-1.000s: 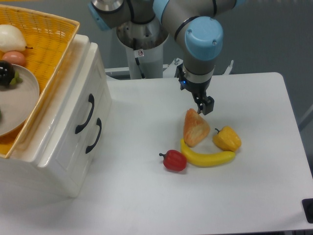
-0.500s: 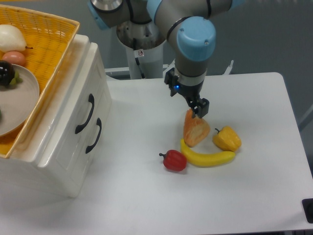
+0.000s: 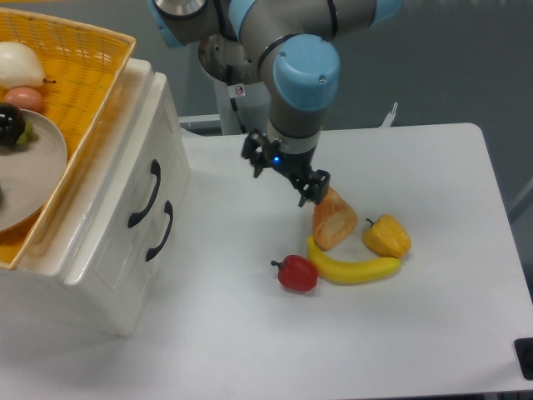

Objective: Slide open the top white drawer

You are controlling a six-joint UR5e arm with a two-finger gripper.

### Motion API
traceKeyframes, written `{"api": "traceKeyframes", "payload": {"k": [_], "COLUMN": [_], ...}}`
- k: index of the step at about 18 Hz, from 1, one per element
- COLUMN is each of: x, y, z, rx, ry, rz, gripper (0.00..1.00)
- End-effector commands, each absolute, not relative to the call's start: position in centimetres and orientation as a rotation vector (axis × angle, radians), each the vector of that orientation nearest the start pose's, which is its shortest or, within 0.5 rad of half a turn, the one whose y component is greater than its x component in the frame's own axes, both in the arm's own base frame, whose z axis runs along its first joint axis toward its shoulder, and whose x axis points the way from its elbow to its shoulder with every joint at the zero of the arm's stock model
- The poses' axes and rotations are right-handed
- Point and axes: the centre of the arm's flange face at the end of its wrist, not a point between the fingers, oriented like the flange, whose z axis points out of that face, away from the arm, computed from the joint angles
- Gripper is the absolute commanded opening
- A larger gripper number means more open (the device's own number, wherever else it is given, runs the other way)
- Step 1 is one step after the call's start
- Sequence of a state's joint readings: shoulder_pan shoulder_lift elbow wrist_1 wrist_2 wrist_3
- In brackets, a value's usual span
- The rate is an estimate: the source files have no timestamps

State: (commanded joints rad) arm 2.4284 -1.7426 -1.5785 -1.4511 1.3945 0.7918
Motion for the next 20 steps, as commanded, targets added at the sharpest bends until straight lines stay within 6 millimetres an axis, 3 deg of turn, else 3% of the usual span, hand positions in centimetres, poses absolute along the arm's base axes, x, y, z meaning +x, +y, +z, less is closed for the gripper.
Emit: {"api": "traceKeyframes", "payload": {"k": [6,13,16,20], "x": [-27.8,-26.4,-26.4,-25.8], "y": [50.1,51.4,51.8,52.2], "z": [40.4,40.8,39.7,39.7], "rx": [-3.027,-2.956,-2.963,-2.957], "ry": [-0.146,-0.412,-0.505,-0.503], "rz": [-0.313,-0.419,-0.453,-0.472], "gripper": [1.0,1.0,1.0,1.0]}}
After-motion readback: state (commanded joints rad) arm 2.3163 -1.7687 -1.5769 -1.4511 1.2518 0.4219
